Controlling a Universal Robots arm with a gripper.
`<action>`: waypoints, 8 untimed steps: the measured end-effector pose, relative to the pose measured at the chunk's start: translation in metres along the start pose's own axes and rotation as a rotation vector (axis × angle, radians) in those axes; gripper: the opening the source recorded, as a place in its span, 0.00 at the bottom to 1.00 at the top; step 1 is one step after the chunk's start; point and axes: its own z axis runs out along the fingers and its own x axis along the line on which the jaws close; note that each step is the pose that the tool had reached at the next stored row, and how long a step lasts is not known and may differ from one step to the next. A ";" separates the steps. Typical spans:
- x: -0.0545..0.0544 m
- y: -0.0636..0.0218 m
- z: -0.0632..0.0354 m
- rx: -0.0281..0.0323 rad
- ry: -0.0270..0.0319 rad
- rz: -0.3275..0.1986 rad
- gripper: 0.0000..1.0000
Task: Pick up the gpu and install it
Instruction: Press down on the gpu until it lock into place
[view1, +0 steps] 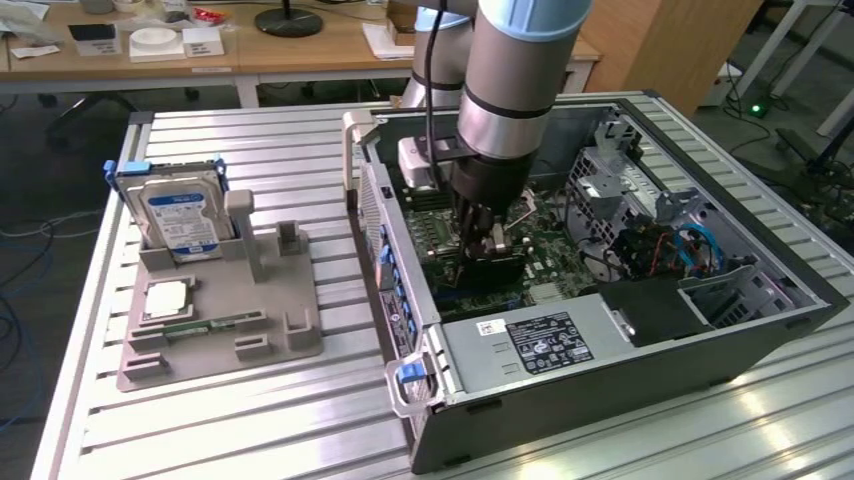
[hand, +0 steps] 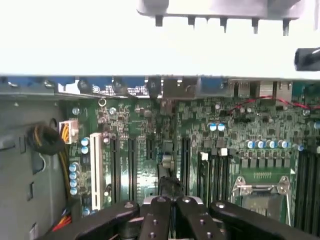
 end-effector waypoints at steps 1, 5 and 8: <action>0.000 0.0004 -0.0037 -0.0001 0.0002 0.000 0.11; 0.000 0.0007 -0.0120 -0.0003 -0.0003 0.000 0.11; -0.001 0.0020 -0.0143 -0.0005 -0.0001 0.000 0.11</action>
